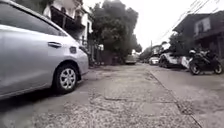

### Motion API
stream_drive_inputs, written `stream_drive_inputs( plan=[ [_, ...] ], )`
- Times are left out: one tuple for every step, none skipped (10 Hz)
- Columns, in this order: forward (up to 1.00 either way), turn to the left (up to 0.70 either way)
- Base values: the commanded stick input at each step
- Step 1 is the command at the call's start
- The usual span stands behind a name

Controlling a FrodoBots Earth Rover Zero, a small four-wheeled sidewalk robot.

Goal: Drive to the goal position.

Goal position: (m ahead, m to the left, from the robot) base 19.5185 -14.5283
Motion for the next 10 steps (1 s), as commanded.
stream_drive_inputs(
  plan=[
    [1.00, 0.00],
    [1.00, 0.00],
    [1.00, -0.12],
    [1.00, -0.27],
    [1.00, -0.27],
    [1.00, -0.20],
    [1.00, 0.00],
    [1.00, 0.00],
    [1.00, -0.11],
    [1.00, -0.27]
  ],
)
